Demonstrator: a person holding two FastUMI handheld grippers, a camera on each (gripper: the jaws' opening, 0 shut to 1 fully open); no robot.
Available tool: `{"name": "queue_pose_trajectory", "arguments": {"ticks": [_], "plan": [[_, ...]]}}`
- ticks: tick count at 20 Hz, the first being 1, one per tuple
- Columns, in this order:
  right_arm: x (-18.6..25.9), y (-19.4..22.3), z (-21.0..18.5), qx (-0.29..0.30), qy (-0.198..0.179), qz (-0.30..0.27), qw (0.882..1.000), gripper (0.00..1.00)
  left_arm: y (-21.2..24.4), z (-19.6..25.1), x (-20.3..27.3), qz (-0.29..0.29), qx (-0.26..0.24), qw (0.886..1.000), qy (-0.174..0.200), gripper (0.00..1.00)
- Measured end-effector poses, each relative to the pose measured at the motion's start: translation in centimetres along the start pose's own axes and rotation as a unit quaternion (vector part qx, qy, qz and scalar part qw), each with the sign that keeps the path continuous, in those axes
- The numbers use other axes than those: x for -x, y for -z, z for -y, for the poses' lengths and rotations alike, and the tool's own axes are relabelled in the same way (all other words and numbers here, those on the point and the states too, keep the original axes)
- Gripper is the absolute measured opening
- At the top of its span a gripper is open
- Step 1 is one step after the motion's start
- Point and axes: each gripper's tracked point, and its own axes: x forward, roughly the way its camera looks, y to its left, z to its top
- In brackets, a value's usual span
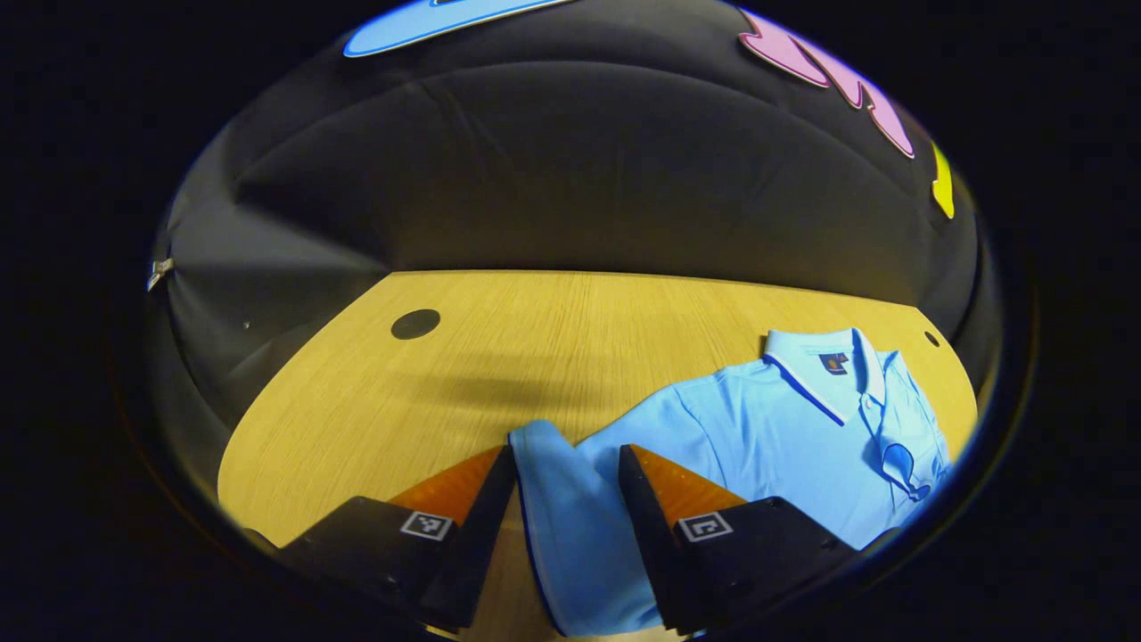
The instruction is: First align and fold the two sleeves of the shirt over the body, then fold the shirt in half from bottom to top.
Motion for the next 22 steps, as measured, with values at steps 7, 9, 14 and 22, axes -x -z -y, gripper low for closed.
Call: {"name": "queue_pose_trajectory", "arguments": {"ticks": [7, 9, 14, 22], "plan": [[0.0, 2.5, 2.8, -0.035, 0.023, -0.008, 0.999, 0.99, -0.4, 1.3, 0.1, 0.001, -0.02, 1.0, -0.02, 0.06], [0.2, 3.0, 3.1, -0.04, 0.024, -0.01, 0.999, 0.98, -1.5, 2.9, 1.1, 0.007, -0.03, 0.999, -0.009, 0.06], [0.5, 3.4, 3.8, -0.045, 0.019, -0.014, 0.999, 0.98, -5.4, 8.4, 3.7, 0.034, -0.041, 0.998, 0.029, 0.06], [1.0, 3.7, 5.3, -0.051, 0.018, -0.008, 0.998, 0.98, -5.6, 21.7, 7.5, 0.028, -0.026, 0.988, 0.15, 0.07]]}}
